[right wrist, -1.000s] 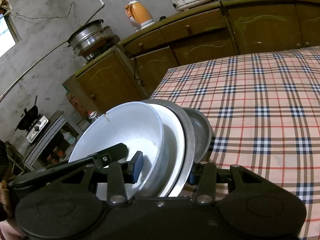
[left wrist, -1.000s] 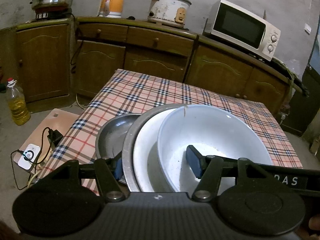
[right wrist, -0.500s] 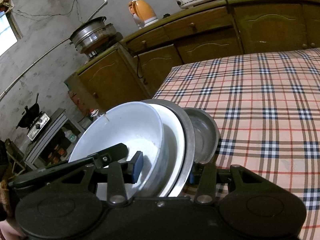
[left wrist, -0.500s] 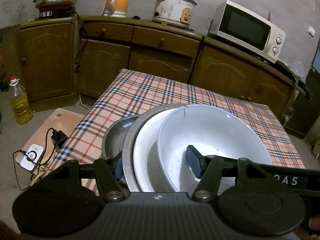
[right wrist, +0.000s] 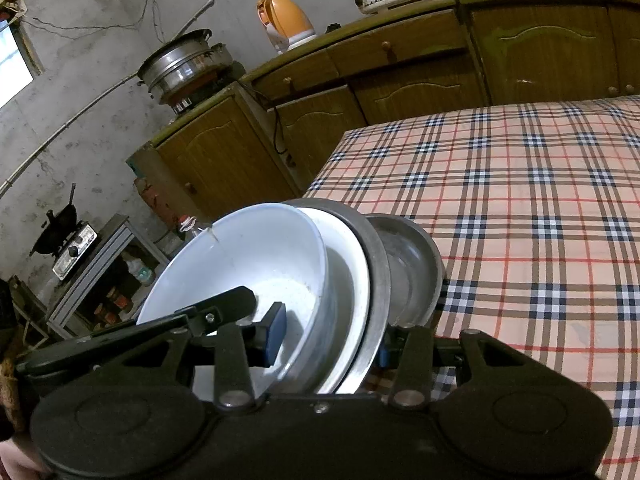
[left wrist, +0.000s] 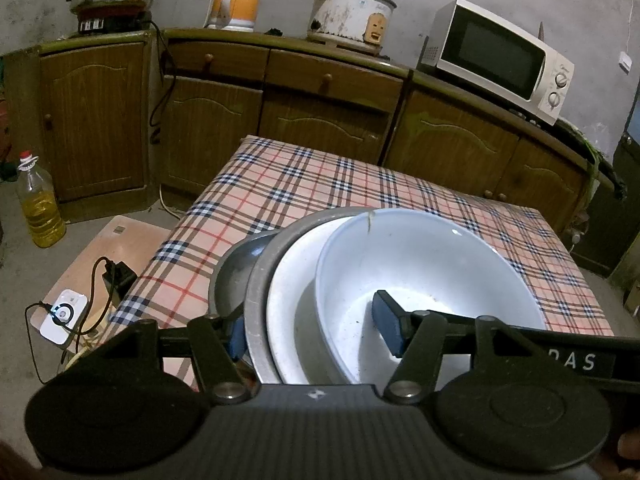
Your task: Organize plates and bowls
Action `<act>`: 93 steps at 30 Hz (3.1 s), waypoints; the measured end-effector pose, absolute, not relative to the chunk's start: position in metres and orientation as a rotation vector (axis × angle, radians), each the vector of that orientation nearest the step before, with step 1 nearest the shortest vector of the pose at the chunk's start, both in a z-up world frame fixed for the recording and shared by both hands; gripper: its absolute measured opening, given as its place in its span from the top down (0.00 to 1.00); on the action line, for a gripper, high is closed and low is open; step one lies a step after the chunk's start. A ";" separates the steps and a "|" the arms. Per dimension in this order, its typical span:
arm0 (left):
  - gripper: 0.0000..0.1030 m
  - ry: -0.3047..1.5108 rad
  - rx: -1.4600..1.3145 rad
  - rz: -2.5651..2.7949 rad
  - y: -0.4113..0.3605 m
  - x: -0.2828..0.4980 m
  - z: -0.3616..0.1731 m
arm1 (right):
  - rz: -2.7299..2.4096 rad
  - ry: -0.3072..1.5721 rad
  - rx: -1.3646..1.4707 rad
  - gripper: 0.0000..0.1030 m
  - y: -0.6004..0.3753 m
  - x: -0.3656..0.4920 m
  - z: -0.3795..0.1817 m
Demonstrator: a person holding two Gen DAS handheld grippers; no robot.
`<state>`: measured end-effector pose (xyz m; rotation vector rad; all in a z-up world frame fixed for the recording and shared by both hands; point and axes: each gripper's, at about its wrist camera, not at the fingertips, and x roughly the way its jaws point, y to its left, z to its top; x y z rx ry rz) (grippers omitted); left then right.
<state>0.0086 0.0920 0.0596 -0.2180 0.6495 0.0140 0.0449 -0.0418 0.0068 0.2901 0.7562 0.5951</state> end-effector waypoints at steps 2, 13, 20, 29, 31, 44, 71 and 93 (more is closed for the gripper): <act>0.40 0.650 -0.218 0.015 0.093 0.009 0.059 | 0.595 0.759 0.291 0.48 -0.041 0.045 0.006; 0.40 0.664 -0.219 0.008 0.098 0.017 0.054 | 0.586 0.767 0.287 0.48 -0.035 0.049 0.001; 0.40 0.669 -0.221 0.009 0.100 0.019 0.051 | 0.586 0.771 0.286 0.48 -0.032 0.051 0.000; 0.40 0.681 -0.227 0.010 0.105 0.025 0.045 | 0.583 0.786 0.282 0.48 -0.025 0.058 -0.006; 0.40 0.685 -0.229 0.010 0.106 0.026 0.043 | 0.582 0.789 0.282 0.48 -0.024 0.059 -0.006; 0.40 0.702 -0.231 0.004 0.108 0.038 0.035 | 0.570 0.806 0.284 0.48 -0.020 0.068 -0.014; 0.39 0.726 -0.231 -0.001 0.111 0.057 0.020 | 0.550 0.833 0.287 0.48 -0.013 0.088 -0.028; 0.40 0.758 -0.206 0.021 0.113 0.074 0.005 | 0.523 0.845 0.228 0.48 -0.002 0.106 -0.042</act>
